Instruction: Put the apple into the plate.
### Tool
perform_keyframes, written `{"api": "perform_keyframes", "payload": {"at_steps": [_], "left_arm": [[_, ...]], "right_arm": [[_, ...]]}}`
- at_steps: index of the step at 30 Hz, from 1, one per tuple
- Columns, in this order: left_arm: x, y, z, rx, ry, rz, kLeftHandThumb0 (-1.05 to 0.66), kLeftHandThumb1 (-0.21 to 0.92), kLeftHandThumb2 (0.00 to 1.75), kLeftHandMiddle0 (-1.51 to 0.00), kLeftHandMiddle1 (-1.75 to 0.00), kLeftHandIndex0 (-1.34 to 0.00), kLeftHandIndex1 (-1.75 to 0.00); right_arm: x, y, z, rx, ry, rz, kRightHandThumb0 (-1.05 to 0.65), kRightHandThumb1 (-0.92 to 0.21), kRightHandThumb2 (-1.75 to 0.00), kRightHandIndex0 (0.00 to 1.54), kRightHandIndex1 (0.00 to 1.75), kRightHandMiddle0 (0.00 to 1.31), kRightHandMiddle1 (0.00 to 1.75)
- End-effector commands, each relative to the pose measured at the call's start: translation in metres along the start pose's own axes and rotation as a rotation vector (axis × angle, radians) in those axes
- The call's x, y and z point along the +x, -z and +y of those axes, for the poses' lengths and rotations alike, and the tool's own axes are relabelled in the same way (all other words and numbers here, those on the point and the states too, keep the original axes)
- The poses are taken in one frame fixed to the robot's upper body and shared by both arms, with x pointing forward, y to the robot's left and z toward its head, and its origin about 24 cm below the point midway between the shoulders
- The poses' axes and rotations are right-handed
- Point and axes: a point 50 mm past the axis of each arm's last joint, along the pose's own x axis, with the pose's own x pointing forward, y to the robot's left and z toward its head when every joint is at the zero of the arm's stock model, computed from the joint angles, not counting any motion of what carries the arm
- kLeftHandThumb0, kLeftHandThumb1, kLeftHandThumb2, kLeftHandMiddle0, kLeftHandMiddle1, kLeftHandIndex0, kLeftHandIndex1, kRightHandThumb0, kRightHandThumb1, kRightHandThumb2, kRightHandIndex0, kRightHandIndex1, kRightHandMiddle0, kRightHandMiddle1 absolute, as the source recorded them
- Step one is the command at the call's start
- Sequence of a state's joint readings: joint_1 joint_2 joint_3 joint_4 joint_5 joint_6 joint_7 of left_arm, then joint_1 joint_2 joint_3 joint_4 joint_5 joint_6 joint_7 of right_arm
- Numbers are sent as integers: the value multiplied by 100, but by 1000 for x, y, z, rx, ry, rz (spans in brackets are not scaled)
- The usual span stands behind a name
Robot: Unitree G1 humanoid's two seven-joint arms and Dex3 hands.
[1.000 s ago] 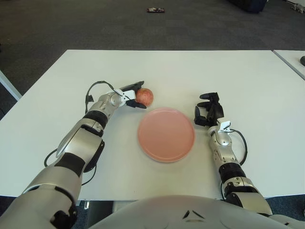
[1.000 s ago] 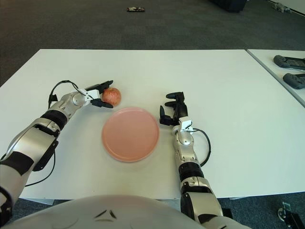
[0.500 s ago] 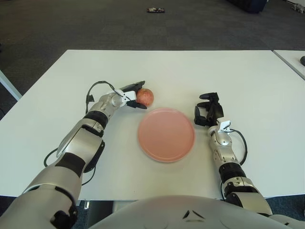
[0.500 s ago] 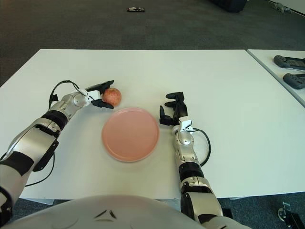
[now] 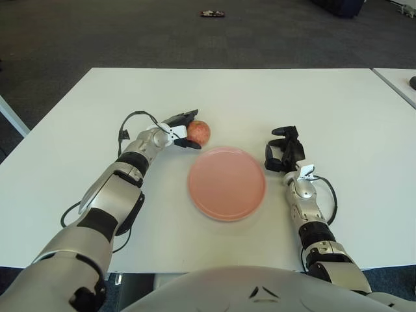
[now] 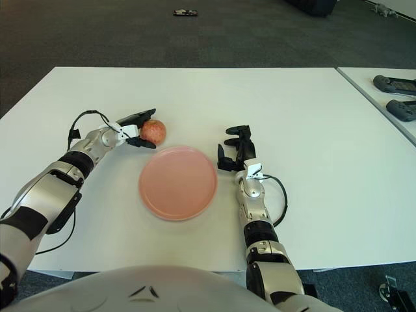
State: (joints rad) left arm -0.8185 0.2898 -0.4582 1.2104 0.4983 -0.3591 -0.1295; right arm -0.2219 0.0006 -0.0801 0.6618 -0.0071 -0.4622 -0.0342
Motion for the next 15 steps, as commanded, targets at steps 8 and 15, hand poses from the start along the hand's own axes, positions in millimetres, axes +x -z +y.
{"api": "perform_keyframes", "payload": {"at_steps": [8,15], "left_arm": [[0,1,-22,-15,48,0,-100,87,0,-4,-2,-1,0],[0,1,-23,-25,2,1,-92,85,1,-12,-60,0,-71]], "right_arm": [[-11,18,0,19,13,88,-3,-28,-132,133,175,105,175],[-12,18,-1,20,13,89,-3,-28,-132,133,175,105,175]]}}
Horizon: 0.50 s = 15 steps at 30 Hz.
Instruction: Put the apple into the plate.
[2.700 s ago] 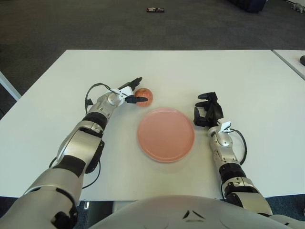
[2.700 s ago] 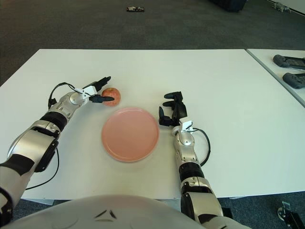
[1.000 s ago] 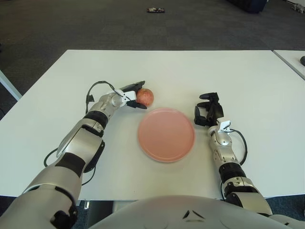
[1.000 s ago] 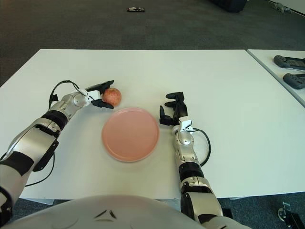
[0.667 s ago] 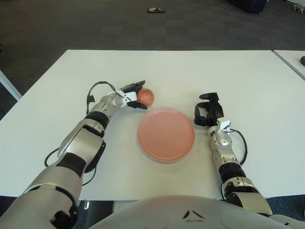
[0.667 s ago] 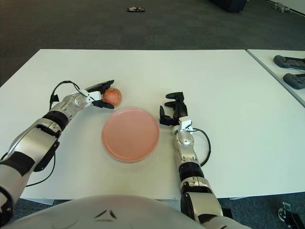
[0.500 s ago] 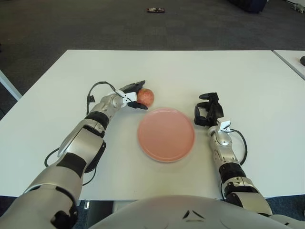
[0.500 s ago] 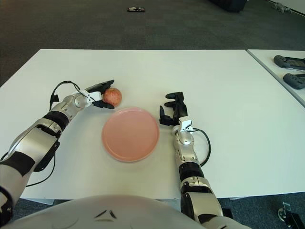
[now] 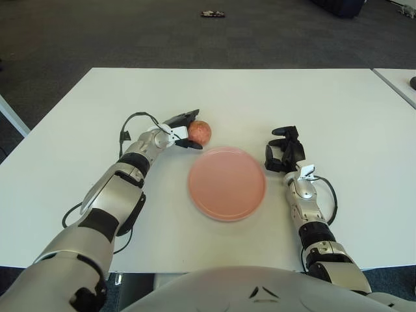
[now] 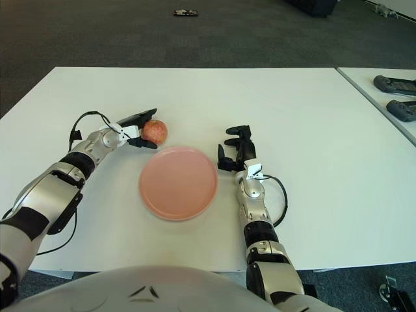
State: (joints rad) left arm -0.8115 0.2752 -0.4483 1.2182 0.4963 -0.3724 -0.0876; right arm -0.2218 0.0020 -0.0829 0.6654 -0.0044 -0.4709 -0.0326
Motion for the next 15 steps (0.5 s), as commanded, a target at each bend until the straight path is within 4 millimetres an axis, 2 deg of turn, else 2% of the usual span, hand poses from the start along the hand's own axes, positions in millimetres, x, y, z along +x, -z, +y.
{"api": "perform_keyframes", "payload": {"at_steps": [1,2,3,4,5,7,9,10,11,12,13,15], "left_arm": [[-2,4,-21,-10,14,19,-90,84,1,-13,-76,-2,-89],[-2,5,-22,-13,-2,22,-85,81,2,-18,-112,-6,-120],[-2,6,-24,-19,-28,24,-82,80,2,-22,-134,-9,-140],[-3,6,-25,-23,-45,26,-76,78,2,-28,-149,-13,-152],[-3,6,-25,-27,-80,24,-74,78,2,-30,-154,-14,-157],[-3,5,-25,-29,-119,21,-59,77,2,-43,-166,-24,-167],[-3,4,-25,-36,-180,19,-51,77,3,-47,-170,-29,-171],[-3,4,-26,-42,-209,19,-48,65,42,-55,-172,-37,-171],[-3,2,-26,-53,-241,19,-47,61,57,-57,-172,-40,-172],[-3,2,-26,-59,-260,19,-46,54,79,-62,-173,-45,-173],[-3,1,-27,-61,-268,18,-46,49,94,-66,-174,-48,-174],[-2,-2,-27,-81,-319,15,-45,44,107,-73,-174,-51,-174]], "right_arm": [[-11,19,-1,16,10,94,-3,-28,-132,133,175,105,175],[-12,19,-1,16,9,94,-4,-28,-132,132,175,105,175],[-12,19,-1,17,8,94,-4,-29,-131,132,175,104,175],[-12,19,-1,18,7,94,-4,-29,-131,131,175,104,175],[-12,19,-1,18,5,92,-4,-29,-131,131,175,104,175],[-12,19,-1,19,3,90,-4,-30,-130,130,175,104,175],[-12,19,-1,17,3,86,-4,-30,-130,130,175,104,175],[-12,18,-1,16,3,83,-3,-30,-130,130,175,104,175],[-12,18,-2,14,4,82,-3,-30,-130,130,175,104,175],[-12,18,-2,13,5,81,-3,-30,-130,130,175,104,175],[-12,18,-2,12,5,80,-3,-30,-130,130,175,104,175],[-12,18,-2,10,8,78,-2,-29,-130,131,175,104,175]]}}
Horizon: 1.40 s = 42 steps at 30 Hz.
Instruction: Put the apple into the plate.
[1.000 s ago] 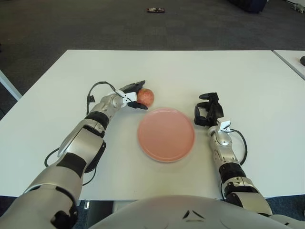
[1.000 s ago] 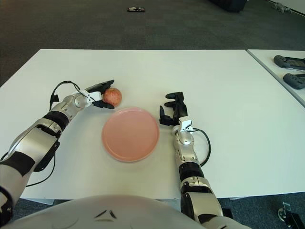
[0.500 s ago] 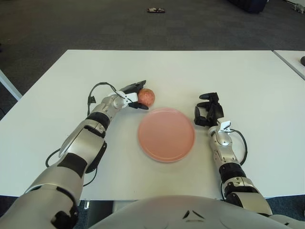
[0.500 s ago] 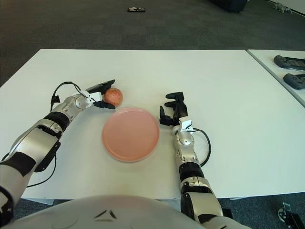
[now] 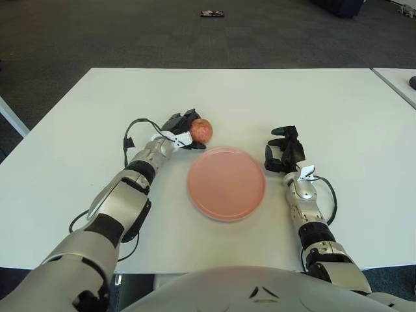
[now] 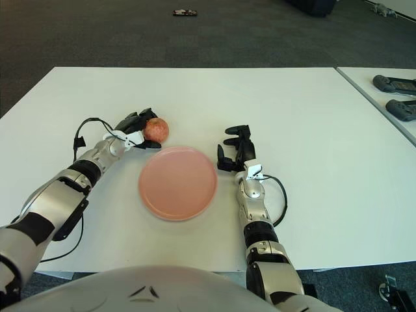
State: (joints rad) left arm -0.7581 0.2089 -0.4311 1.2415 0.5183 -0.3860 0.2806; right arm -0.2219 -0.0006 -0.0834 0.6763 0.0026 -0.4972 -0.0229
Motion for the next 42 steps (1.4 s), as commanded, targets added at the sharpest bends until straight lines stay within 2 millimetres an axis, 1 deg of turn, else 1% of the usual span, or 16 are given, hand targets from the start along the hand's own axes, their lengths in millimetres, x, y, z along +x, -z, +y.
{"api": "perform_keyframes", "payload": {"at_steps": [1,2,4,7,10,19,31,42], "left_arm": [[-6,2,-11,-37,-51,21,-44,43,111,-80,-174,-51,-174],[-6,0,-12,-54,-85,16,-45,42,114,-82,-174,-52,-174],[-7,-3,-14,-77,-128,7,-45,38,122,-93,-175,-56,-175],[-8,-5,-15,-96,-153,1,-46,35,126,-103,-175,-58,-175],[-8,-5,-15,-95,-164,-4,-46,34,128,-108,-175,-59,-175],[-9,-7,-18,-98,-176,-16,-46,33,129,-113,-175,-59,-175],[-11,-6,-19,-110,-200,-8,-46,33,129,-113,-175,-59,-175],[-11,-5,-16,-121,-227,-8,-46,33,129,-113,-175,-59,-175]], "right_arm": [[-12,18,-2,5,15,94,-2,-29,-131,131,175,105,175],[-12,18,-2,4,17,94,-2,-29,-131,131,175,105,175],[-12,19,-2,4,20,95,-2,-28,-132,132,175,105,175],[-12,18,-3,3,23,95,-3,-27,-132,133,175,105,175],[-12,18,-3,1,24,93,-3,-27,-133,134,175,106,175],[-12,18,-4,12,7,85,-4,-27,-133,135,175,106,175],[-11,19,-5,22,-3,90,-5,-30,-130,131,175,104,175],[-10,20,-5,22,-1,97,-4,-30,-130,130,175,104,175]]}}
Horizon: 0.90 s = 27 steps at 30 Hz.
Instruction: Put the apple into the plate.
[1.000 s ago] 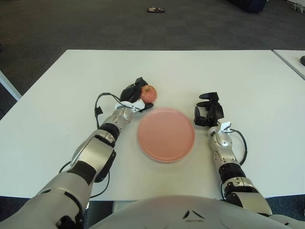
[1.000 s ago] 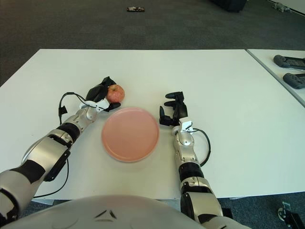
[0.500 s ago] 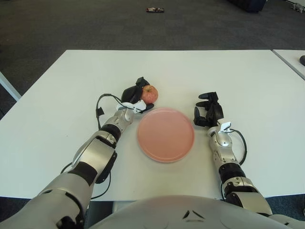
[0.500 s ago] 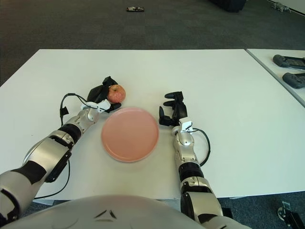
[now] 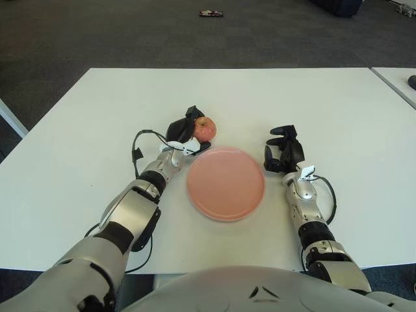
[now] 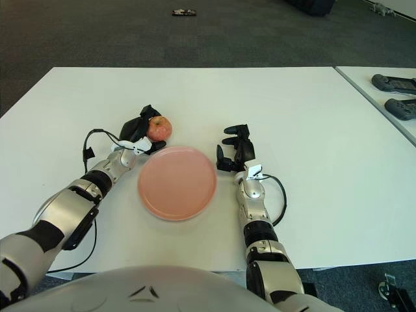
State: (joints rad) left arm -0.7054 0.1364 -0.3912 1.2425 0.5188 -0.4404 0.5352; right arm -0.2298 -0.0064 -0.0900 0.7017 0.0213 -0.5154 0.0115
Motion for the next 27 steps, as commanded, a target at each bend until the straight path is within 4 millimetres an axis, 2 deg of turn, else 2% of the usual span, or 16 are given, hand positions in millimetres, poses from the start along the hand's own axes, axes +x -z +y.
{"api": "perform_keyframes", "payload": {"at_steps": [1,10,15,21,27], "left_arm": [[-3,6,2,-13,-16,18,-46,33,129,-113,-175,-59,-175],[6,2,20,-58,-85,-17,-46,33,129,-114,-175,-59,-175],[15,-6,43,-95,-161,-84,-46,33,129,-114,-175,-59,-175],[16,-9,54,-117,-188,-122,-46,33,130,-115,-175,-59,-175],[17,-15,77,-163,-225,-206,-46,32,130,-115,-175,-60,-175]], "right_arm": [[-11,18,-3,10,20,95,-4,-30,-130,130,175,104,175],[-10,18,-2,12,17,104,-3,-30,-130,130,175,104,175],[-10,17,-2,0,23,96,-3,-29,-131,131,175,104,175],[-9,17,-1,-6,26,97,-3,-28,-131,132,175,105,175],[-9,17,0,-6,36,98,-3,-26,-133,134,175,107,175]]}}
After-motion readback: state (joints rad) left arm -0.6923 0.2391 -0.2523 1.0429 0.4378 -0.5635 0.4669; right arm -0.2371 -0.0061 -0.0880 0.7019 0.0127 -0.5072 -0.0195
